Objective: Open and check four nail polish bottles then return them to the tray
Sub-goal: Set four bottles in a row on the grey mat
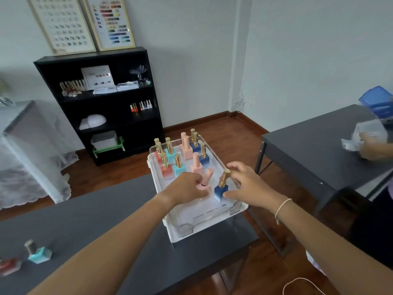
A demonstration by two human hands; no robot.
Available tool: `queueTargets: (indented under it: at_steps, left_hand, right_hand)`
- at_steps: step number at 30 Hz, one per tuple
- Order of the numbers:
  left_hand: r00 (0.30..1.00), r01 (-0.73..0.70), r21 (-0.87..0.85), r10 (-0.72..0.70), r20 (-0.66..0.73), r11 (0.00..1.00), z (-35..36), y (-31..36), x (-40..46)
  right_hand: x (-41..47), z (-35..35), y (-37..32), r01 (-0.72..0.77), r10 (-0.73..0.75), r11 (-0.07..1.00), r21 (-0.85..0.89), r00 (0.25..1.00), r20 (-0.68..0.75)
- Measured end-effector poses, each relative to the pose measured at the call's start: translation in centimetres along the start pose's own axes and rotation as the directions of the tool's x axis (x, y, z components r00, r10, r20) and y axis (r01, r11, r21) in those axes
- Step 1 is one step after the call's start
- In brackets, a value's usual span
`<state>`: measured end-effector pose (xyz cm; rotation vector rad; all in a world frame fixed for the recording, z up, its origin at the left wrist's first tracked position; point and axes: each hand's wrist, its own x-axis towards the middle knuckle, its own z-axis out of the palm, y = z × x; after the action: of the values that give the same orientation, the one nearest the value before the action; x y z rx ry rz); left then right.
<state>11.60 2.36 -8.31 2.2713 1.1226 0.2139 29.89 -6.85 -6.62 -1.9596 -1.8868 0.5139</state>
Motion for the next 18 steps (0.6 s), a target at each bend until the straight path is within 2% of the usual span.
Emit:
queueTargets:
  at_steps: [10,15,18]
  left_hand:
    - [0.992,-0.051,-0.036,0.047,-0.118,0.998,-1.7,0.5,-1.9]
    - [0.968,-0.113,-0.078,0.092,-0.235,0.991,-5.9,-0.1,-5.1]
    - [0.945,-0.119,-0.131,0.072,-0.319,0.984,-8.7,-1.8,-7.3]
  right_hand:
    - [1.3,0.0,-0.6,-0.021,0.031,0.995,-0.099,0.994,0.101]
    - [1.4,-0.4,-1.3,-0.021,0.022,0.987,-0.157,1.0,0.005]
    - [1.7,-1.3,-3.0,-0.002,-0.007,0.994,-0.106,0.996,-0.087]
